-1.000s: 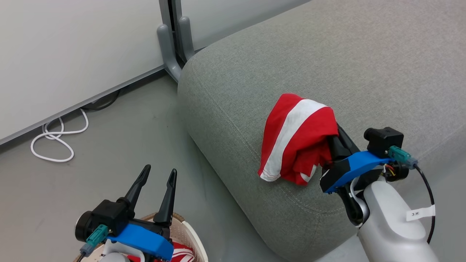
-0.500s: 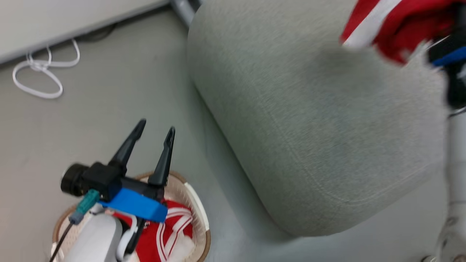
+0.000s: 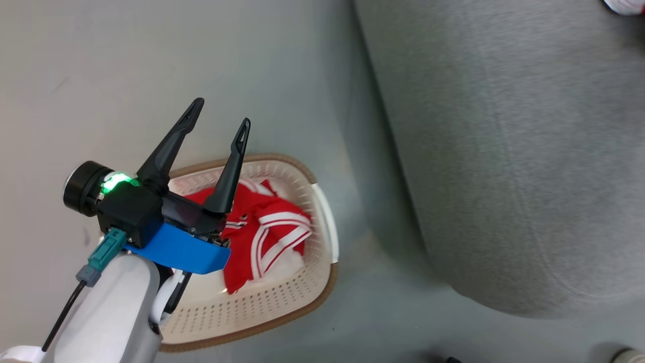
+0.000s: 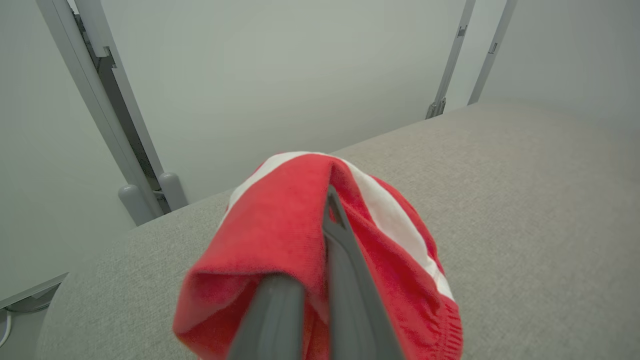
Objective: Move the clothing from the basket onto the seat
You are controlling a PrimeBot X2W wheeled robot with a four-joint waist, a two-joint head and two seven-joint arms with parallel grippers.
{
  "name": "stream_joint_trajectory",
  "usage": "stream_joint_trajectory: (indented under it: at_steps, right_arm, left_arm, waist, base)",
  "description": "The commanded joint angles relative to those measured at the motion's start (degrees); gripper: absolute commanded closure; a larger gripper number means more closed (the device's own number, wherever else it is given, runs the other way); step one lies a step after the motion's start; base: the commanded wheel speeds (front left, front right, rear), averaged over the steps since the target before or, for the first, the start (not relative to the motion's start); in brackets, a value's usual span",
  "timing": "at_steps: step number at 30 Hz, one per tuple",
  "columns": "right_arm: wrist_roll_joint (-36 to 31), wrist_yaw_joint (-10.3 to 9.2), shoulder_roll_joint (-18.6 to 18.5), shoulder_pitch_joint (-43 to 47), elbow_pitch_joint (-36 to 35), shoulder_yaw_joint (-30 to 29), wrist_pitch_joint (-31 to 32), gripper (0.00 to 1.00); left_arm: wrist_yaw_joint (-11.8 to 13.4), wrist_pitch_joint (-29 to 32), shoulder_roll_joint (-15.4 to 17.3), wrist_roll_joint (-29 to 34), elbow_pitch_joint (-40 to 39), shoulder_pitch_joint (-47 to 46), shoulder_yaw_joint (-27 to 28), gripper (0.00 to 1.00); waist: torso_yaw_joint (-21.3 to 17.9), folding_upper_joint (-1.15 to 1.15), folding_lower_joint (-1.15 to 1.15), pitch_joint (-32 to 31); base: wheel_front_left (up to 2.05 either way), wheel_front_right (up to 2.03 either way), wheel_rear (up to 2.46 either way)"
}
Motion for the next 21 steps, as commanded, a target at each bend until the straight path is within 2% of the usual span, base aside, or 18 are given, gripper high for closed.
stream_joint_trajectory:
  at_steps: [1,2,3,5,14,19,21]
  right_arm:
    - [-0.9,0.02,0.2,0.6,1.2,-0.6,-0.8,1.00]
    - [-1.4,0.02,0.3,1.2,2.1,-0.8,-1.3,0.88]
    - [-2.0,0.02,0.3,1.7,3.1,-1.1,-1.7,0.63]
    - [-3.5,0.02,0.0,2.4,4.9,-1.8,-2.4,0.00]
    - [-9.4,0.02,0.1,5.7,10.9,-2.0,-6.1,0.00]
    - [-12.1,0.02,1.8,9.8,13.0,1.4,-9.2,0.00]
    - [-10.9,0.02,2.8,11.6,13.0,3.3,-10.7,0.00]
  left_arm:
    - [-0.4,-0.3,0.1,0.1,-0.2,-0.9,-0.2,0.00]
    - [-0.4,-0.4,-0.1,0.0,-0.1,-0.8,-0.3,0.00]
    - [-0.3,-0.5,-0.3,-0.3,0.2,-0.6,-0.3,0.00]
    - [-0.3,-0.8,-0.6,-0.6,0.8,-0.4,-0.6,0.00]
    - [-0.4,-2.3,-2.6,-1.9,4.8,1.3,-0.9,0.00]
    - [-0.4,-2.7,-4.6,-3.5,7.8,4.0,-0.1,0.00]
    - [-0.2,-2.8,-5.5,-3.7,8.4,5.2,0.5,0.00]
  waist:
    - [3.5,0.00,-0.02,3.2]
    - [3.9,0.00,-0.02,3.2]
    - [4.2,0.00,-0.02,3.1]
    - [4.7,0.00,-0.02,2.7]
    - [5.2,0.00,-0.02,-4.1]
    - [5.0,0.00,-0.02,-11.5]
    - [5.4,0.00,-0.02,-14.5]
  base:
    - [0.00,0.00,0.00]
    - [0.00,0.00,0.00]
    - [0.00,0.00,0.00]
    - [0.00,0.00,0.00]
    - [0.00,0.00,0.00]
    - [0.00,0.00,0.00]
    - [0.00,0.00,0.00]
